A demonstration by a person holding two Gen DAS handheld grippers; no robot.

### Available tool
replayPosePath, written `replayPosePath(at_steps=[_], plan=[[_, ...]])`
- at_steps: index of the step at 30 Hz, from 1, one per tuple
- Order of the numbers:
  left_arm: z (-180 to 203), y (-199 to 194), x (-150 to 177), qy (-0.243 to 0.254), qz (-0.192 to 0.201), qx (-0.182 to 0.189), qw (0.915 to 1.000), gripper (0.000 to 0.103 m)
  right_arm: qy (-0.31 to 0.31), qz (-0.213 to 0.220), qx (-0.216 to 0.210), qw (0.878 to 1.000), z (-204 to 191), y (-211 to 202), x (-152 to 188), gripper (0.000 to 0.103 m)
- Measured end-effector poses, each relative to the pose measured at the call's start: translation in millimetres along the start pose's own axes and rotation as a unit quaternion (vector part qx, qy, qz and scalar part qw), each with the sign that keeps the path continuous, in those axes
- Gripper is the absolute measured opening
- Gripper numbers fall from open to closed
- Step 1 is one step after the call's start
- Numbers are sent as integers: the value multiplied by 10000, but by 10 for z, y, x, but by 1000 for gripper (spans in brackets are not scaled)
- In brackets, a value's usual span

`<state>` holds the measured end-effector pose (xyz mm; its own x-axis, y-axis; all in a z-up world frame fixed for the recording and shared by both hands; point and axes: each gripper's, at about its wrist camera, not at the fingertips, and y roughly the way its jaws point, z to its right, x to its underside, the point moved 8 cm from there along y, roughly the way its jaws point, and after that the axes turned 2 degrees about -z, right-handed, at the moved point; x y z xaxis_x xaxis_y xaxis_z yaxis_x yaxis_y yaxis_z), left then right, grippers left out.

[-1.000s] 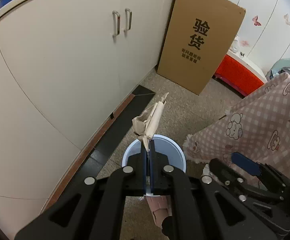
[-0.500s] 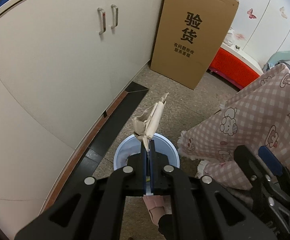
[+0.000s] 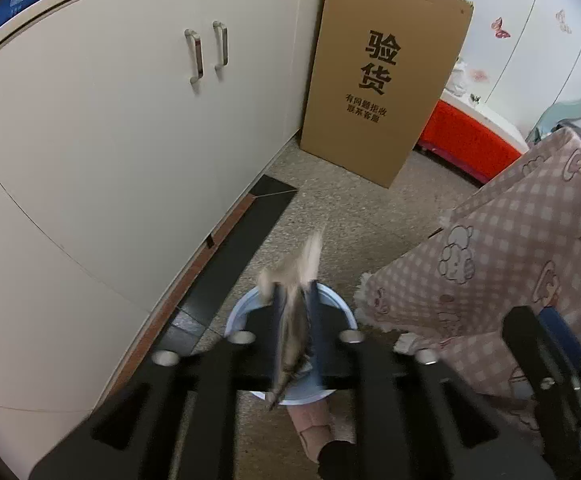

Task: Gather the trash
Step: 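Open both tools to drop the newspaper and box into the bin, then move both tools back over the table toward the toothbrush and toothpaste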

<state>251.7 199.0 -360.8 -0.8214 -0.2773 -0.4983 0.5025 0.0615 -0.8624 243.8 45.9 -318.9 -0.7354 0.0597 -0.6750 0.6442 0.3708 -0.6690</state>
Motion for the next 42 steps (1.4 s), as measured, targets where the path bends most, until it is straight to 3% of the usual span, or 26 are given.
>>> replayPosePath(at_steps=[1,3,18,26,30,33,37,42], plan=[[-10,5,4,7,18,-42,10000,50,-2,-3,-7,10000,-2,0,0,84],[-34,-14,6,-48,128,-72,9999,59,5,-9,-18,10000,0,-4,7,84],[-79,-117,84,-89,20,-111,9999,64,3,-142,-17,9999,8,36,24,85],[-236,-384,155,-238,95,-219,9994,68,-158,-592,-533,9967,-171,-12,71,86],[-361,-715,88,-484,433,-235,9976,69,-202,-285,-718,9968,-279,-395,-114,86],[-317,-1027,-62,-564,793,-153,9951,69,-297,183,-726,9968,-286,-792,-361,86],[30,-1408,-279,-357,1203,180,9919,73,-8,635,-537,9965,62,-1241,-661,87],[866,-1644,-471,312,1428,656,9871,73,732,918,122,9930,1033,-1634,-855,87]])
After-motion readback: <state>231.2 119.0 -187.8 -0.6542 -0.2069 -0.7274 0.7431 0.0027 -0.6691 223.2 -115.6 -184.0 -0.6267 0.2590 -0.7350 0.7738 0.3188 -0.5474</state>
